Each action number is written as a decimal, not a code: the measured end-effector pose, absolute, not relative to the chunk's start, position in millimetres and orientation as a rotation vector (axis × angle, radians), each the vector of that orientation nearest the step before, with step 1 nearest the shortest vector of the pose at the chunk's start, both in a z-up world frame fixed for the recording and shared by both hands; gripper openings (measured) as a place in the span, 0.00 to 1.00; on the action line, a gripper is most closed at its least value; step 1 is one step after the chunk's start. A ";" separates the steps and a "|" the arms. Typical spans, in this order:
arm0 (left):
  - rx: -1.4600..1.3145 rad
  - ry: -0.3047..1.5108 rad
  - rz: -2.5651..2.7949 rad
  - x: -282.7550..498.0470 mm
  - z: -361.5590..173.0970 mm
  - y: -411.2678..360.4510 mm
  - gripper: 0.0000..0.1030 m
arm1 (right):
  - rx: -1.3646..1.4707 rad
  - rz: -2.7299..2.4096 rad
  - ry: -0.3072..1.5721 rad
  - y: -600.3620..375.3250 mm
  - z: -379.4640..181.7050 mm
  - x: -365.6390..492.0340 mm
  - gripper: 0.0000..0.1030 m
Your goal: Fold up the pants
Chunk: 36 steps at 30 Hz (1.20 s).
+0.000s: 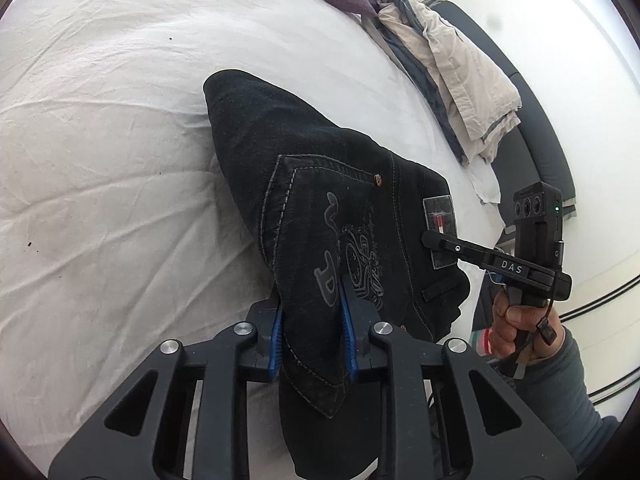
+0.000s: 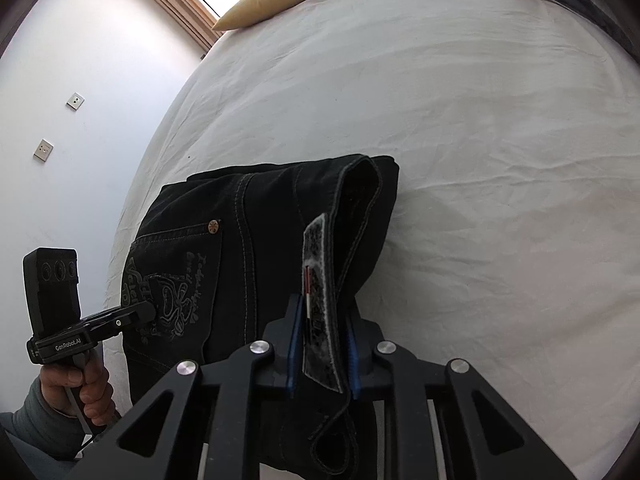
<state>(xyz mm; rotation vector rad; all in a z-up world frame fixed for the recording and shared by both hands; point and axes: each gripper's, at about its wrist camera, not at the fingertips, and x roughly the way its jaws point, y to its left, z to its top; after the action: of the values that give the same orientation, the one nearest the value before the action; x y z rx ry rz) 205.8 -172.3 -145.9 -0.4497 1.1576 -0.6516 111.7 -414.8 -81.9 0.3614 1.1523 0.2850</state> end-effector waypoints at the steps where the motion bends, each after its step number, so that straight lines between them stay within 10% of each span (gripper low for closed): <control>1: -0.452 1.153 -0.651 205.4 -144.2 -171.5 0.20 | 0.351 0.282 1.145 -413.4 -78.5 110.4 0.19; 18: -0.417 1.026 -0.590 235.6 -74.2 -98.2 0.18 | 0.279 0.373 1.007 -354.0 -15.3 140.5 0.16; 28: -0.356 1.065 -0.525 306.6 -116.3 -38.6 0.19 | 0.423 0.387 1.089 -321.6 -79.1 210.8 0.17; 36: -0.409 1.067 -0.509 312.4 -157.9 -20.7 0.41 | 0.623 0.418 1.090 -345.7 -125.3 209.0 0.38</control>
<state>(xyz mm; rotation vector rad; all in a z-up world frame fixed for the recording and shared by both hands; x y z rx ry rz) 312.4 -20.7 -157.9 -0.4094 1.0670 -0.5086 209.0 -345.7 -125.3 0.6227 1.0896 0.4175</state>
